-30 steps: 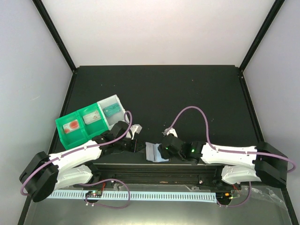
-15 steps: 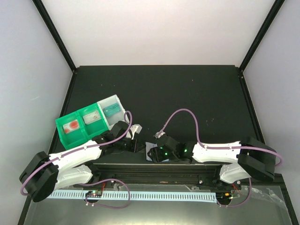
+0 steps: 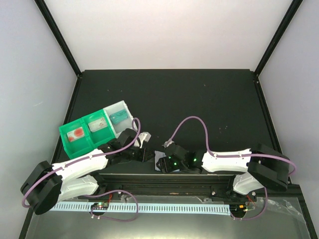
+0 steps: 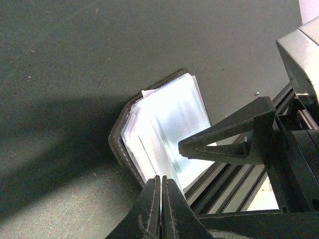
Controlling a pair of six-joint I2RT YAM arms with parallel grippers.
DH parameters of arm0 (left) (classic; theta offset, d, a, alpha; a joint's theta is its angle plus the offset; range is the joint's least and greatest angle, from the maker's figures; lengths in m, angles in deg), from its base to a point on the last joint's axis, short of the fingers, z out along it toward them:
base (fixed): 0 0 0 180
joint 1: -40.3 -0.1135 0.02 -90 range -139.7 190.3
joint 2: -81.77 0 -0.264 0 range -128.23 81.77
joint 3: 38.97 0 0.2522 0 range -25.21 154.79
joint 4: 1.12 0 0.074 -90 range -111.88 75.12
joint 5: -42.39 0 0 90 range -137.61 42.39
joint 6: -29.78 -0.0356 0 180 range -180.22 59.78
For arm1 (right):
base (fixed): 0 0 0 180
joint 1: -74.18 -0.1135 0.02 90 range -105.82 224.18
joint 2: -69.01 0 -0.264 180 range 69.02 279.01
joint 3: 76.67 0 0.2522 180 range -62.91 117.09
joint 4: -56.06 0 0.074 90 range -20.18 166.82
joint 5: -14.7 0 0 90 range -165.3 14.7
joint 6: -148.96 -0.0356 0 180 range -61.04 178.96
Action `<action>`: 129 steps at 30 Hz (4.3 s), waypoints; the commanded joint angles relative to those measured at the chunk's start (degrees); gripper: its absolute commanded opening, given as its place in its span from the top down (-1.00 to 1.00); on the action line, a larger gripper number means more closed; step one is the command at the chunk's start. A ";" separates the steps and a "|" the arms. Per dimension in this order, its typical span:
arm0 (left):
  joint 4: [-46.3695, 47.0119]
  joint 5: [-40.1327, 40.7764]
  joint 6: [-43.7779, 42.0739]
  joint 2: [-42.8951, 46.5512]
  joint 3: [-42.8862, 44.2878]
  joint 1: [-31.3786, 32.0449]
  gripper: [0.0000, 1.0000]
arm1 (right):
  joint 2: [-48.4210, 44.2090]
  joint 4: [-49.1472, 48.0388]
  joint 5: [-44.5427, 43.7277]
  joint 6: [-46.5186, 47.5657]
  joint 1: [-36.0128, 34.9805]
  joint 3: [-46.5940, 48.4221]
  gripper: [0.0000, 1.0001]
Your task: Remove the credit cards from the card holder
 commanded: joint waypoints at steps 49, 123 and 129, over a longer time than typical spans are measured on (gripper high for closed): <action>-8.77 9.90 -1.50 0.22 5.69 -0.42 0.66 | -21.94 14.23 -17.23 -1.98 0.17 -7.23 -0.16; 32.03 -4.16 13.28 -20.93 -4.90 5.22 0.87 | -4.63 3.01 -7.42 -6.65 2.16 -9.81 0.72; 28.69 -3.09 11.02 -18.04 -4.48 5.03 0.97 | -4.10 3.25 -7.54 -6.94 2.16 -9.80 0.72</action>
